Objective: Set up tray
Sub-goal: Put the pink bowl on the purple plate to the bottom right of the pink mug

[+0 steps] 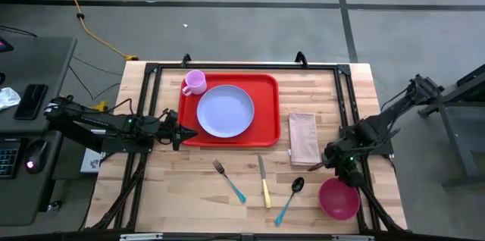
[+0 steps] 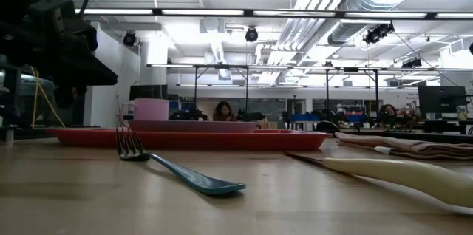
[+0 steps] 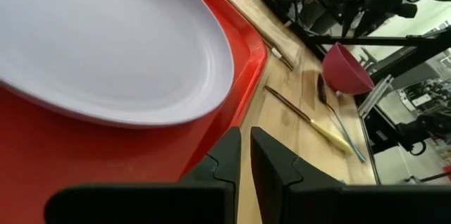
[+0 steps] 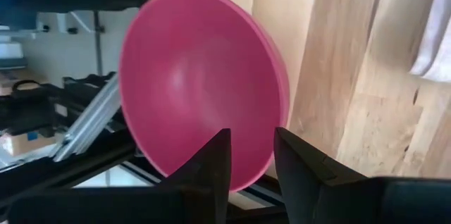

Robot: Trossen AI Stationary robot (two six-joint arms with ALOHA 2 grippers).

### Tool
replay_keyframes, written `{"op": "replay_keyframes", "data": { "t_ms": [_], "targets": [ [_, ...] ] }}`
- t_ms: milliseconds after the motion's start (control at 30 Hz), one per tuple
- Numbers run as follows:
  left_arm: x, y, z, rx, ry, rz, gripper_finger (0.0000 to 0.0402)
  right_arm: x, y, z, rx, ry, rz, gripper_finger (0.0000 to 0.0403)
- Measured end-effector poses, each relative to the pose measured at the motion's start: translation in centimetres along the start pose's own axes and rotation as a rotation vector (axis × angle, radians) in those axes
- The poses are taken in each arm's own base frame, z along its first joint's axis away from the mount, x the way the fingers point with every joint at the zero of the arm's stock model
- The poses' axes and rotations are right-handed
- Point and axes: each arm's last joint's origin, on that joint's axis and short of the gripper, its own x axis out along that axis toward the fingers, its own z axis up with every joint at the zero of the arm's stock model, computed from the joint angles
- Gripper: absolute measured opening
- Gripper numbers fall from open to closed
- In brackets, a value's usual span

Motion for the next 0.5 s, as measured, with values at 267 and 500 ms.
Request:
{"op": "replay_keyframes", "data": {
  "t_ms": [267, 500],
  "targets": [
    [0.0, 0.0, 0.0, 0.016, -0.001, 0.000, 0.0065, 1.0, 0.1, 0.2, 0.065, 0.001, -0.093, 0.0087],
    [0.0, 0.0, 0.0, 0.016, -0.001, -0.001, 0.0065, 1.7, 0.6, 0.5, 0.050, 0.004, -0.078, 0.0087]
  ]
}}
